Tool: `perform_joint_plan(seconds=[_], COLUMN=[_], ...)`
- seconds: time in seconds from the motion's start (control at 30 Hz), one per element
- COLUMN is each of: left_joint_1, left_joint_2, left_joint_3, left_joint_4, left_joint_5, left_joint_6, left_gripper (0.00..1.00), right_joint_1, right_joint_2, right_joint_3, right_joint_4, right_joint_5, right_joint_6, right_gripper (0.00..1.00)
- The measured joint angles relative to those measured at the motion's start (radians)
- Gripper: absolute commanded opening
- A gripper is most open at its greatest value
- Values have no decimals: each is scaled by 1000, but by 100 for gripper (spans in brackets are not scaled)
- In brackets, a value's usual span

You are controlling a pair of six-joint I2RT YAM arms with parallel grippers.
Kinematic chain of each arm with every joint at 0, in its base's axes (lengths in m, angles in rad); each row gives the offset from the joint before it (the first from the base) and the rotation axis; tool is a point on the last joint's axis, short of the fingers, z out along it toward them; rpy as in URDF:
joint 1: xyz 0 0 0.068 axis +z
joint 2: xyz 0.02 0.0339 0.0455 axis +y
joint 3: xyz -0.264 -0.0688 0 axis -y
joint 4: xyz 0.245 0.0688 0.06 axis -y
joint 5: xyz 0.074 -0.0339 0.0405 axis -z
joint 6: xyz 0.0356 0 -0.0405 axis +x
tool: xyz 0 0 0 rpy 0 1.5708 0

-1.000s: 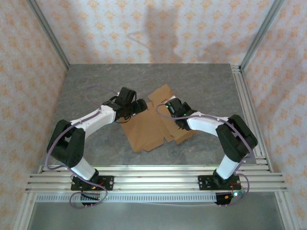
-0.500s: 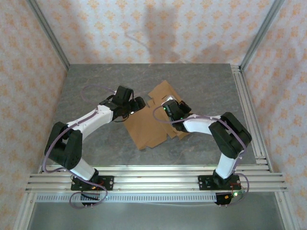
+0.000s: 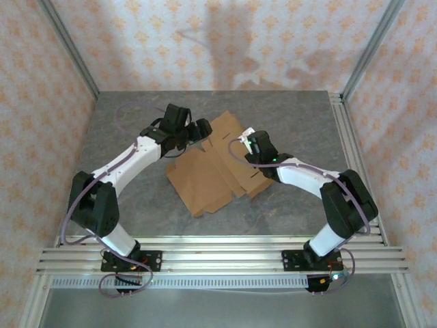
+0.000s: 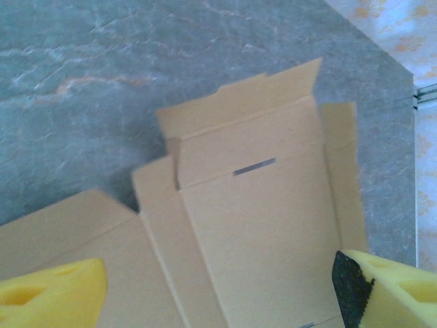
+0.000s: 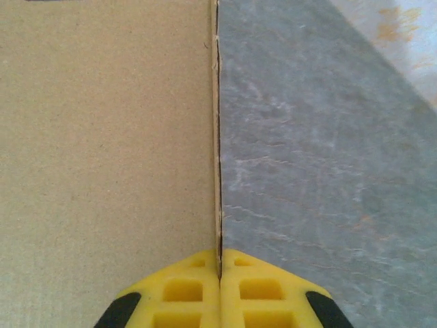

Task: Fold the paper box

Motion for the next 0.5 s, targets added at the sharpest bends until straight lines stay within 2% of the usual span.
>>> perform_joint_plan(seconds=[0.2,0.5], left_joint_1=[0,0], left_joint_2=[77,240], left_joint_3=[110,314], left_joint_4=[-34,-105], left_joint_5=[24,55], left_joint_6=[27,62], left_gripper=[88,87], right_joint_1=[-26,-21], right_joint_2=[17,90], right_joint_3=[78,103], right_joint_4=[-103,-116], right_joint_5=[-124,-128], right_joint_6=[10,-53], right_gripper=[0,0])
